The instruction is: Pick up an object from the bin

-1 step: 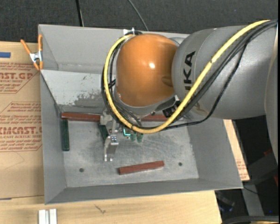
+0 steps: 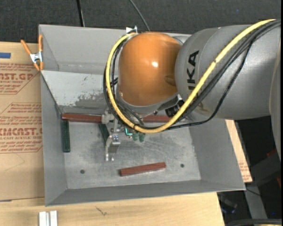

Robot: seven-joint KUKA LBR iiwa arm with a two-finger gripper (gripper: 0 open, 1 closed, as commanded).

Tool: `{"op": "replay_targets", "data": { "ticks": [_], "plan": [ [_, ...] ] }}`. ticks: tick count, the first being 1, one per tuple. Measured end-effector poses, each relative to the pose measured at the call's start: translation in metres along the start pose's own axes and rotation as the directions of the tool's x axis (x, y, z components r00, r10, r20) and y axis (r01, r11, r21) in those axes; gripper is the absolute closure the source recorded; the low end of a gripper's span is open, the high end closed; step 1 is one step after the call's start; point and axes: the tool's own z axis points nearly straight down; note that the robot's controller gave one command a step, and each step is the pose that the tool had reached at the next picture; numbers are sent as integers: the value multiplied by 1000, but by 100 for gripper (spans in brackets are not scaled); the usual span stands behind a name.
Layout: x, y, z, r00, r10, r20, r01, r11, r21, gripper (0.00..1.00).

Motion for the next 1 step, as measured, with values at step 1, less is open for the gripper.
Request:
{"op": "replay_targets", "data": {
  "ticks": [1],
  "plan": [
    [-13, -21, 52, 1000, -3, 6, 3, 1000, -2, 0]
  ]
}}
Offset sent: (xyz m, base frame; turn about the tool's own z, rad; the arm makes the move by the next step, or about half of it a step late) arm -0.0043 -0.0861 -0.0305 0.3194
